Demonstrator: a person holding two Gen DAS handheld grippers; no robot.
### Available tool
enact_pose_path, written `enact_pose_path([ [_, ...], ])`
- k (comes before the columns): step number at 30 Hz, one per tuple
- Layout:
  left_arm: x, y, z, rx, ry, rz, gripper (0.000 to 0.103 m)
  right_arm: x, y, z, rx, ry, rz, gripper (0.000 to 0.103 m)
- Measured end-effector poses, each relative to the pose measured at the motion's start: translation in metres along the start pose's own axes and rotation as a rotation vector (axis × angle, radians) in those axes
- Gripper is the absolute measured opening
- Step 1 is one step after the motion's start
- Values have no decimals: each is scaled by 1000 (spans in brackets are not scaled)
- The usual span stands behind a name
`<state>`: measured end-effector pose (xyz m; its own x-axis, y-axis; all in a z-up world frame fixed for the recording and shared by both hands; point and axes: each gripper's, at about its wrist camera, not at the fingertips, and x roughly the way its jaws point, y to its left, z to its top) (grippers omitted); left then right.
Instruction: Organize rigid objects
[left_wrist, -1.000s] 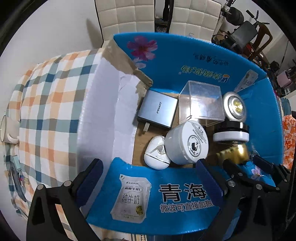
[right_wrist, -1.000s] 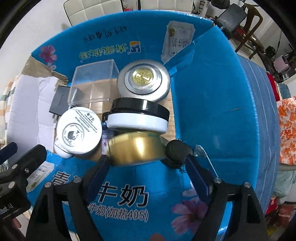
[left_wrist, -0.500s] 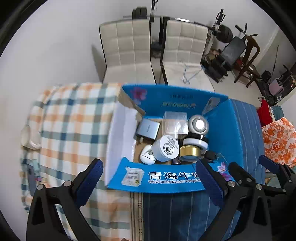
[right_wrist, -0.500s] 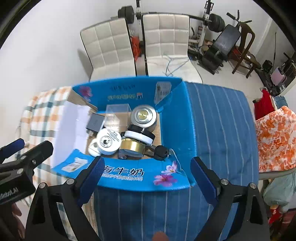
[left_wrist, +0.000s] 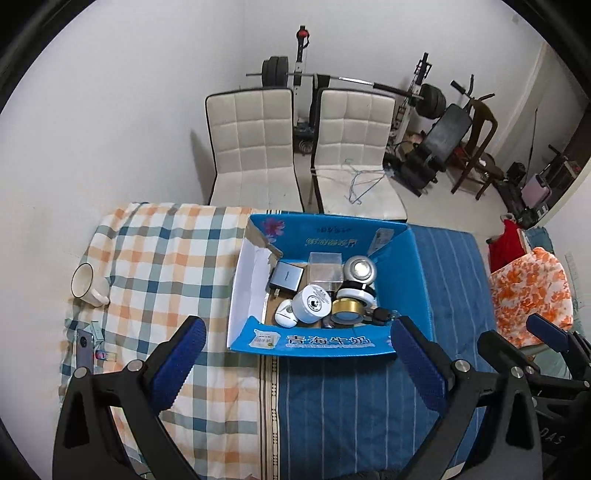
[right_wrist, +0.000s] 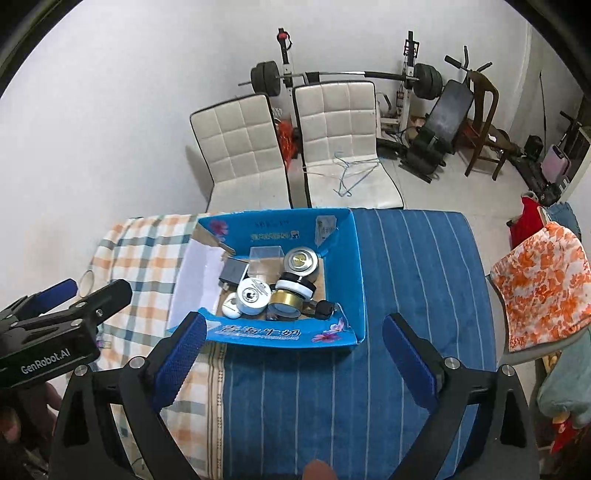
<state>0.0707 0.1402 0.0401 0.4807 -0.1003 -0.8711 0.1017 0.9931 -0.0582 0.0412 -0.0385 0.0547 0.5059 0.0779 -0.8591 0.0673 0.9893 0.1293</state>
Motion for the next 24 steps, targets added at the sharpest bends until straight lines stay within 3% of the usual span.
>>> enact_pose_path([
  [5, -15, -7, -8, 17, -12, -6, 103, -28, 2, -7, -13, -20, -8, 98],
  [24, -21, -11, -26, -3, -36, 33, 103, -30, -9, -12, -1, -44, -85, 98],
])
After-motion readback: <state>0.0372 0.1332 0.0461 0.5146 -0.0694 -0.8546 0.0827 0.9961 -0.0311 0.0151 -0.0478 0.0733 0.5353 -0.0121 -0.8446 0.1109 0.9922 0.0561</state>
